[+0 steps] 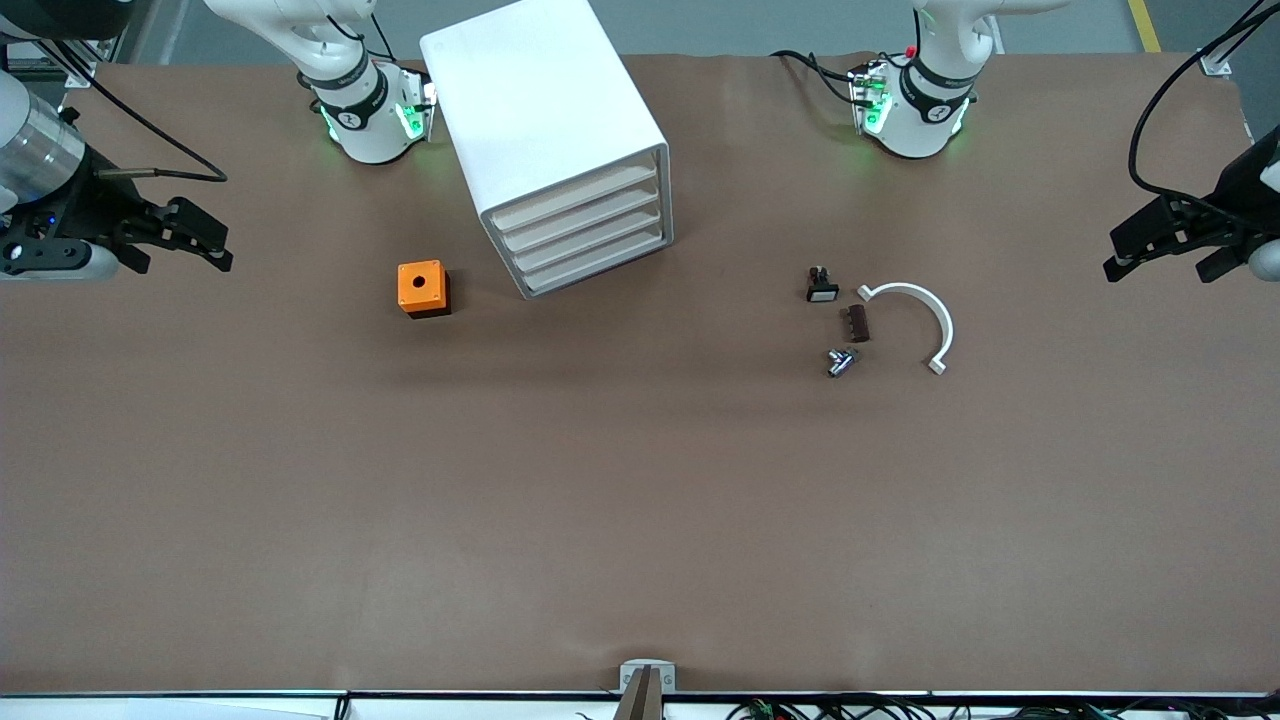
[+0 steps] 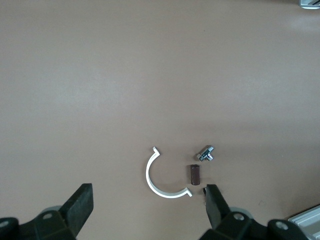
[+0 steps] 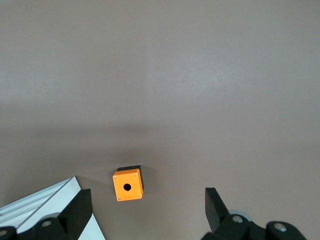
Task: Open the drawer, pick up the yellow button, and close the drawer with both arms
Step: 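Reach the left gripper toward the white cabinet's drawer front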
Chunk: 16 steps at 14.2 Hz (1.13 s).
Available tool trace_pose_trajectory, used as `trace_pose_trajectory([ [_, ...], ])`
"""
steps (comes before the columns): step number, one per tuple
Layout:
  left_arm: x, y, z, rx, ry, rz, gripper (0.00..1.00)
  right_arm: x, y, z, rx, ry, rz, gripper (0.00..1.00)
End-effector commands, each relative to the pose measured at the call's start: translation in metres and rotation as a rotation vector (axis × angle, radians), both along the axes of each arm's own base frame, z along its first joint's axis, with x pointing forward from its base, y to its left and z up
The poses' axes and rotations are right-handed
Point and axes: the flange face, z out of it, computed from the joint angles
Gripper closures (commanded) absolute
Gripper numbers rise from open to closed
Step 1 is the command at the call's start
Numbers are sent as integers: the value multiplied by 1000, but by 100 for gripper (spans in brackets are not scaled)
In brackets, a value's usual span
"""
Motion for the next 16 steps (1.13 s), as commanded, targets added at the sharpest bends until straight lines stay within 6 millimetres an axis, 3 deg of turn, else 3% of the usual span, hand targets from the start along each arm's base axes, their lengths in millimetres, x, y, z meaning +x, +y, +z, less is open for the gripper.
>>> trace_pose_trajectory([
  [1,0,1,2,17,10,5,1,-8,1,2,-2,-11,-15,0],
  [5,4,3,-3,24,19,10,1,-8,1,2,-2,-11,-15,0],
  [8,11,28,-20,25,50,54,1,-8,1,2,-1,-11,-15,0],
  [12,36,31,-62,30,113,55,1,-7,1,1,-2,-10,-15,0],
  [16,54,13,-111,29,194,27,1,-7,1,1,-2,-10,-15,0],
])
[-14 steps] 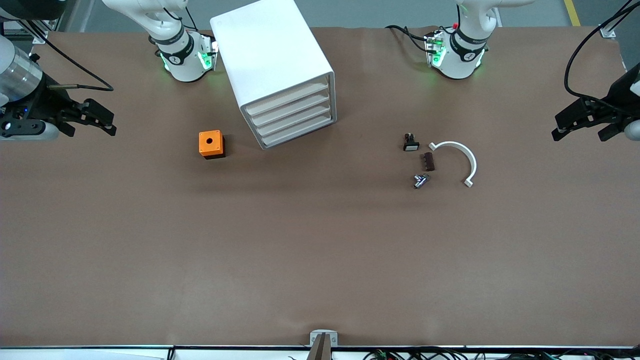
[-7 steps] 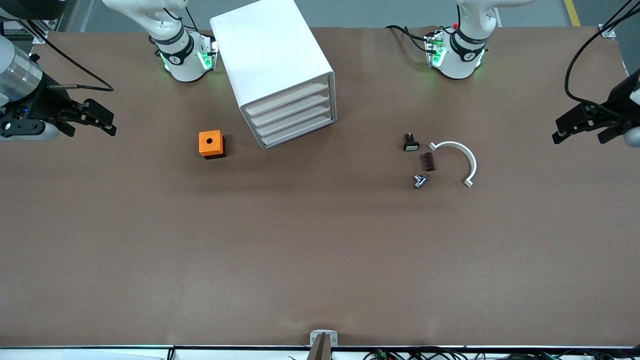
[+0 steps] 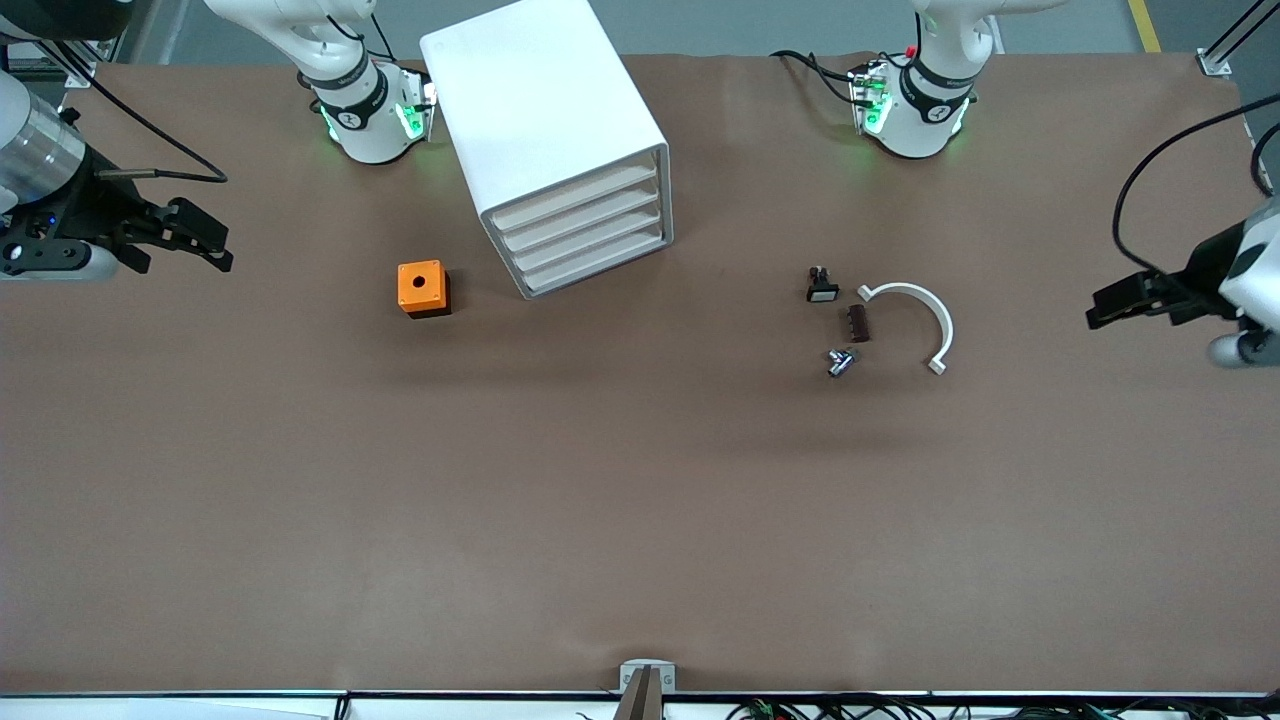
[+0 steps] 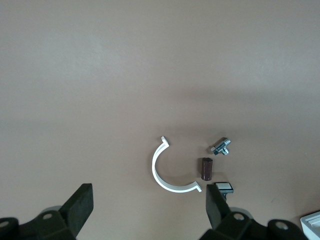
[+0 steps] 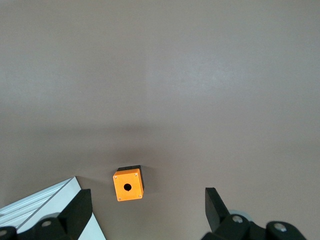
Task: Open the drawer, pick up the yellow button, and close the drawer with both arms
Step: 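Reach the left gripper toward the white cabinet's drawer front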
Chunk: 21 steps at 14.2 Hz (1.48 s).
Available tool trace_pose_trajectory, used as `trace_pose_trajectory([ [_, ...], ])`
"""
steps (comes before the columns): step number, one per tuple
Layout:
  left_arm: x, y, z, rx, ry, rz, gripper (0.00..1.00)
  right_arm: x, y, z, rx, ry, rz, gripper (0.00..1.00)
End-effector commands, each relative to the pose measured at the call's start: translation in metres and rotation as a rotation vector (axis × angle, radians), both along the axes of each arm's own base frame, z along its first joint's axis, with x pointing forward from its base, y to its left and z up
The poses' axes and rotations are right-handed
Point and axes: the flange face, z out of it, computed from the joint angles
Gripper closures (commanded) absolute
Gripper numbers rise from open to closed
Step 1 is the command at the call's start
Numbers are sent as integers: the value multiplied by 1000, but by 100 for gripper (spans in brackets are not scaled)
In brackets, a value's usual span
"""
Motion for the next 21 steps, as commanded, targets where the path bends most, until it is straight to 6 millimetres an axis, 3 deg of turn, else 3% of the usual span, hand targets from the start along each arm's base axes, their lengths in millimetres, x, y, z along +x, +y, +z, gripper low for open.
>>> trace_pose_trajectory([
  [1,13,-16,-26,23,43,-7,1,-7,1,2,-2,-11,-11,0],
  [4,15,-73,-56,36,118,59,1,-7,1,2,-2,-11,-11,0],
  [6,12,-125,-68,31,204,142,1,-7,1,2,-2,-11,-11,0],
  [10,4,-209,-86,-29,412,402,1,-7,1,2,-1,-12,-11,0],
  [12,3,-237,-111,-56,559,624,1,-7,0,2,-2,-13,-13,0],
  [15,-3,-278,-125,-27,736,881,1,-7,0,2,-2,-13,-13,0],
  [17,-9,-307,-153,60,878,1063,1,-7,0,2,-2,-13,-13,0],
  [21,-16,-342,-203,242,1104,1293,1,-7,-1,3,-2,-14,-14,0],
])
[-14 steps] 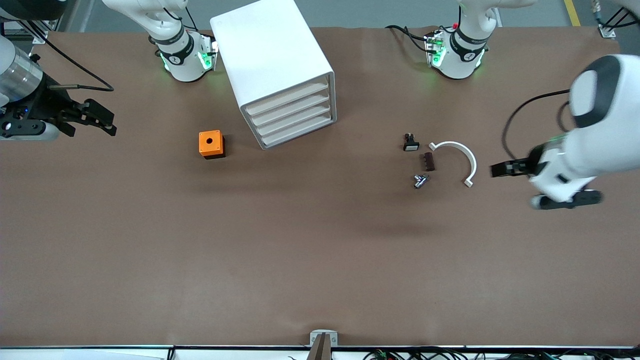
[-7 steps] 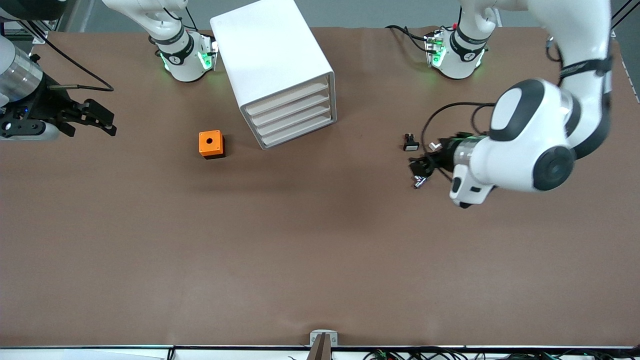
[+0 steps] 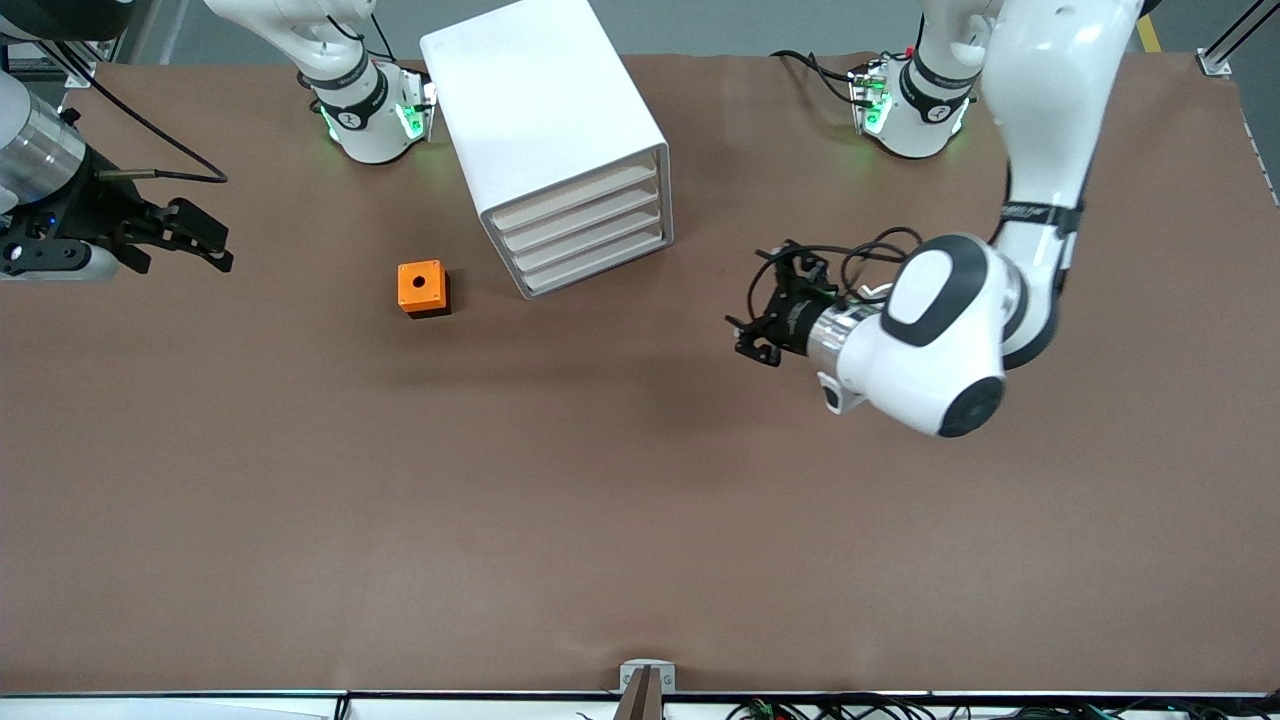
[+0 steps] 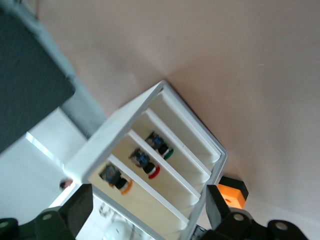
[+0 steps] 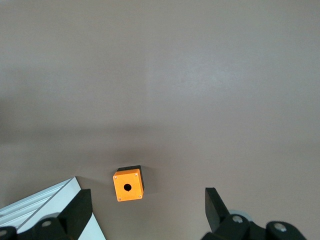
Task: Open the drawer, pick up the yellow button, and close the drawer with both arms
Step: 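Grasp the drawer handle with the left gripper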
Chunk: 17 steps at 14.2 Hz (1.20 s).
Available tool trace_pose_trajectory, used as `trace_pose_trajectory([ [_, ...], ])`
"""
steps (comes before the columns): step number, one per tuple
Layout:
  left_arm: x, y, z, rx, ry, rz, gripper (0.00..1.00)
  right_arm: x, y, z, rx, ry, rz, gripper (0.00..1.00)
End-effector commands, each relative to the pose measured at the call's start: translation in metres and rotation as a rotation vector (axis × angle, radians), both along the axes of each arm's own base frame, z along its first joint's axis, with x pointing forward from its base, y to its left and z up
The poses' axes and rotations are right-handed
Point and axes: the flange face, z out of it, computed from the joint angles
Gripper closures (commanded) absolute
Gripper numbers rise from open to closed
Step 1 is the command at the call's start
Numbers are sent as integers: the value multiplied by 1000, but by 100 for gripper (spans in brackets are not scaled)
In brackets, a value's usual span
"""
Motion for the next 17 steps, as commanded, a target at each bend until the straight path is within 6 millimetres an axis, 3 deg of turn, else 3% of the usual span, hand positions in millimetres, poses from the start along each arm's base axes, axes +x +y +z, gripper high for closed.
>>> trace_pose_trajectory([
  [1,4,-16,-25,66,201,101,1,-7,-2,3,-2,-13,-15,0],
  [6,-17,-51,-76,234,550,195,1,-7,4,4,-1,-18,-5,0],
  [10,-40,-86,-94,309,691,206,4,-7,14,4,0,-24,14,0],
  [11,-45,-92,-95,312,693,196,9,-7,14,4,0,-24,14,0],
  [13,-51,-103,-94,296,708,188,31,-8,12,5,0,-24,11,0],
  [15,-55,-107,-93,293,709,178,43,-8,10,5,0,-23,6,0],
  [17,-62,-116,-97,295,706,167,47,-8,10,4,-2,-18,9,0],
])
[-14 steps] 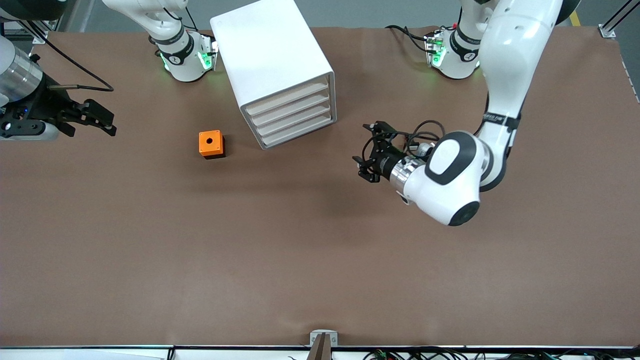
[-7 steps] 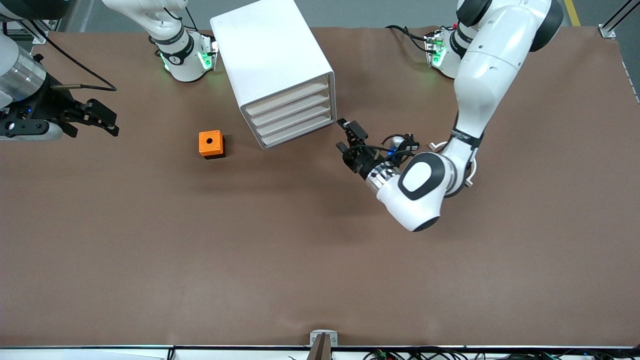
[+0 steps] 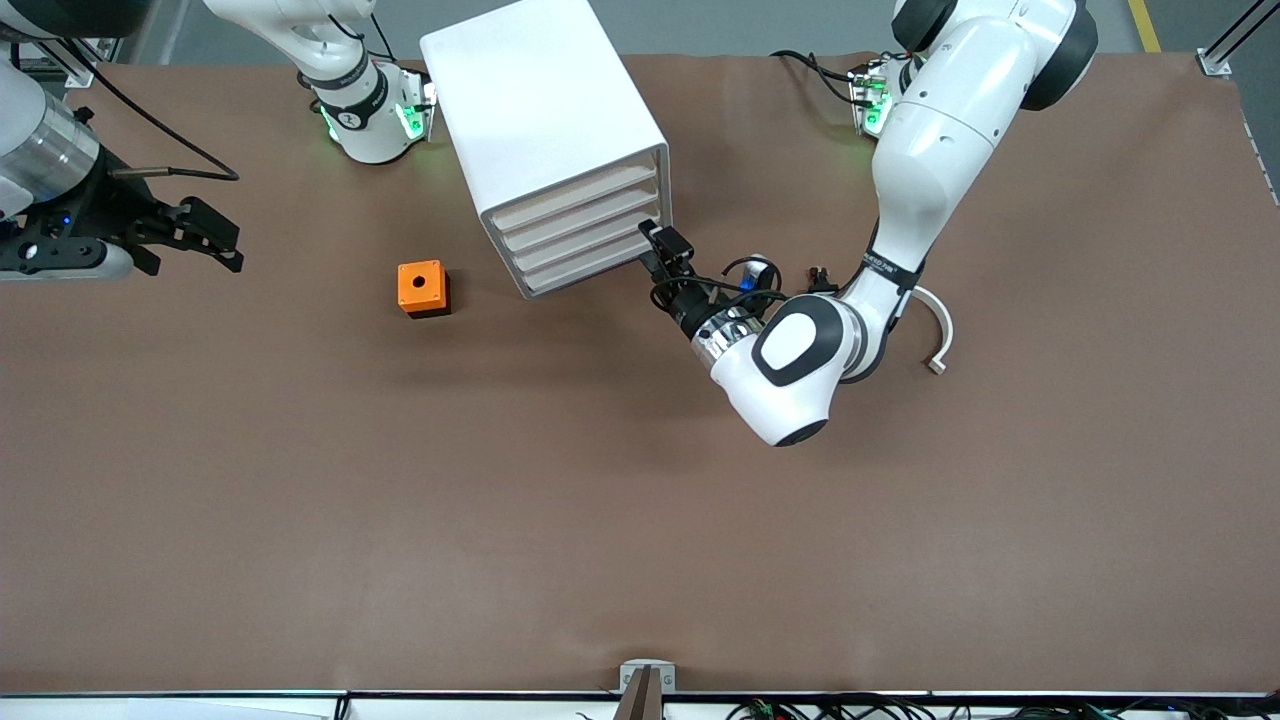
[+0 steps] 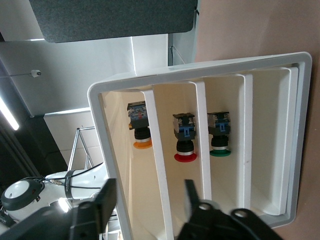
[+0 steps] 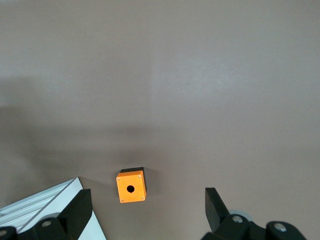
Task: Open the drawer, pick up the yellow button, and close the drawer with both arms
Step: 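Grasp the drawer handle with the left gripper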
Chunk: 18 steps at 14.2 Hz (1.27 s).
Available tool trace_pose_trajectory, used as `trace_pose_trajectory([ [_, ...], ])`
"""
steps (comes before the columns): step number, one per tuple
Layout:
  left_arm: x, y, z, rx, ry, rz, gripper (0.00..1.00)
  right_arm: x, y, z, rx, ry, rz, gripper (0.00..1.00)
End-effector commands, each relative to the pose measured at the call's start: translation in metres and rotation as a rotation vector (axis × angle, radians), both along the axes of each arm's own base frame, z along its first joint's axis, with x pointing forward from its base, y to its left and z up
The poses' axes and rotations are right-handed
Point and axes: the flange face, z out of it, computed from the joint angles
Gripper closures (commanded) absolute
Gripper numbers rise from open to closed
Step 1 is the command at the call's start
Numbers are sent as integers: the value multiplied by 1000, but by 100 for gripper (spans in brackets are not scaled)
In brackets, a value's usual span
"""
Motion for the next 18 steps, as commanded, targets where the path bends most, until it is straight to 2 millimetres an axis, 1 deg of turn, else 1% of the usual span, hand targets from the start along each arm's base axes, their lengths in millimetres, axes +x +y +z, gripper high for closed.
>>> trace_pose_trajectory([
  [1,-10,-17,-3,-4,26,-21,47,-10,-1,5,-3,-7,-11,0],
  [4,-24,-33,-10,6,24,-38,47,-9,-2,4,-3,-7,-14,0],
  [5,-32,-41,-15,11,27,-51,47,-8,-2,4,-3,-10,-14,0],
  [10,-63,-72,-19,9,39,-97,47,-8,-2,3,-2,-10,-14,0],
  [13,-73,-82,-17,7,43,-114,47,-7,-2,2,-2,-10,-14,0],
  [15,-77,-85,-22,13,46,-119,47,-7,-2,2,-2,-10,-14,0],
  [18,-84,-91,-22,6,42,-132,55,-7,-6,2,-2,-10,-20,0],
])
